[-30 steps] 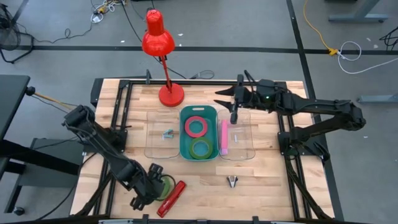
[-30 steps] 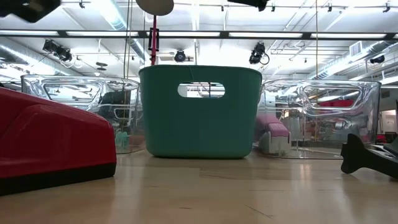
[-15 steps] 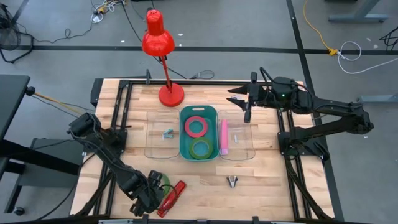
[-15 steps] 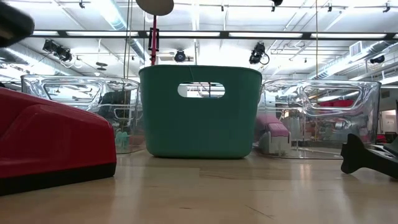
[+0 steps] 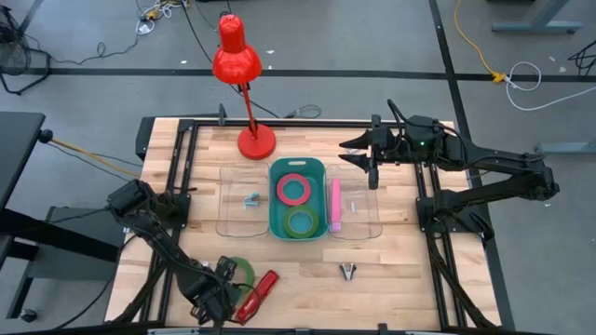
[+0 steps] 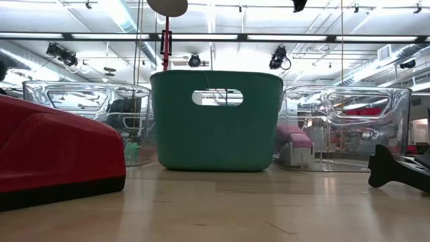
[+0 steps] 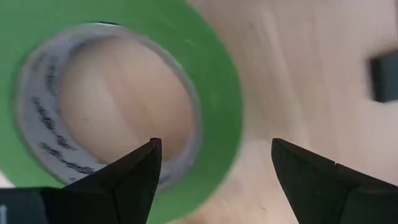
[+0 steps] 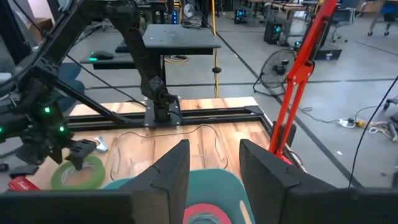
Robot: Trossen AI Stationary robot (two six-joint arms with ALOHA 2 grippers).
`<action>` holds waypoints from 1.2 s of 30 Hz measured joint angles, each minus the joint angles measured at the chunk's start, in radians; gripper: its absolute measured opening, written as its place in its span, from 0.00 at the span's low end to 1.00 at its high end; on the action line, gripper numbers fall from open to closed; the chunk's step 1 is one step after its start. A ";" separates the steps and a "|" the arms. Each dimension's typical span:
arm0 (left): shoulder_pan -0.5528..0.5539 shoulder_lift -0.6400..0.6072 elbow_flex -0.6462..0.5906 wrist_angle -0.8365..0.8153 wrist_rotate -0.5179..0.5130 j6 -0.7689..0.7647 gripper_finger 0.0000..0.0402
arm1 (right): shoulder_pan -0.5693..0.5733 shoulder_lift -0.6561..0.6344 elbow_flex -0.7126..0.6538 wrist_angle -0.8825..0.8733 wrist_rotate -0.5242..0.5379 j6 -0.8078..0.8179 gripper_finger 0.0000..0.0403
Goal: Pick and place Stapler, Stapler remover, tape
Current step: Put the green tape into the green bin
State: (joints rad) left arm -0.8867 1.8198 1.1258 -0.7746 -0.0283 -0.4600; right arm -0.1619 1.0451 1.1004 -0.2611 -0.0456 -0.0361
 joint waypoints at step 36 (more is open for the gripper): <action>0.011 0.000 -0.020 0.102 -0.034 0.090 0.32 | 0.000 0.000 0.000 -0.019 0.003 0.077 0.35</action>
State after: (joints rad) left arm -0.8756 1.8194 1.1053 -0.6724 -0.0624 -0.3699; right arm -0.1619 1.0454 1.1004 -0.2799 -0.0425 0.0406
